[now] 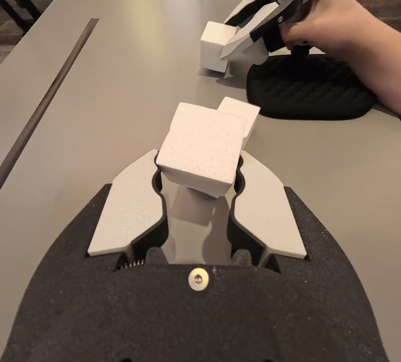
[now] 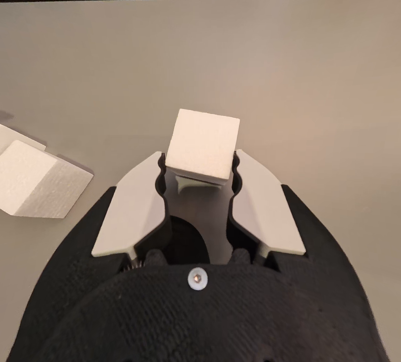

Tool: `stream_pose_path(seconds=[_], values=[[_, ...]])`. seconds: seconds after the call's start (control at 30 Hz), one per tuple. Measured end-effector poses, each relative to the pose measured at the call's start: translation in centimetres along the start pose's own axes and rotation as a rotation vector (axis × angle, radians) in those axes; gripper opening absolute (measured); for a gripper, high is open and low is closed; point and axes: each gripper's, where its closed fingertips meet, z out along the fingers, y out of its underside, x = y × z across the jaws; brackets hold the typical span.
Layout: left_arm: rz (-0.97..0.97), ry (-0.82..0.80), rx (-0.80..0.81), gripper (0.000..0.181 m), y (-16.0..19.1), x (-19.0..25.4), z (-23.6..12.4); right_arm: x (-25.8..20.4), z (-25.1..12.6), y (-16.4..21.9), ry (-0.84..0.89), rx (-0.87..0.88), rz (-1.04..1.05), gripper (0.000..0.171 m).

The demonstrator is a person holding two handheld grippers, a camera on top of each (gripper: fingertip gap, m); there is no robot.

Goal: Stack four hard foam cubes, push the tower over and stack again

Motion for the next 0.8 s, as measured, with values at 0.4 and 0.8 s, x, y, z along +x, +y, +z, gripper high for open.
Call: stream_pose_path(seconds=[0.4,0.8], values=[[0.086,0.099,-0.099,0.065,-2.1,3.6,6.0,0.1,0.1,-0.1,-0.016,0.018,-0.015,0.06],[0.044,0.15,-0.112,0.065,-2.4,4.0,7.8,-0.4,0.3,0.2,-0.038,-0.003,-0.046,0.06]])
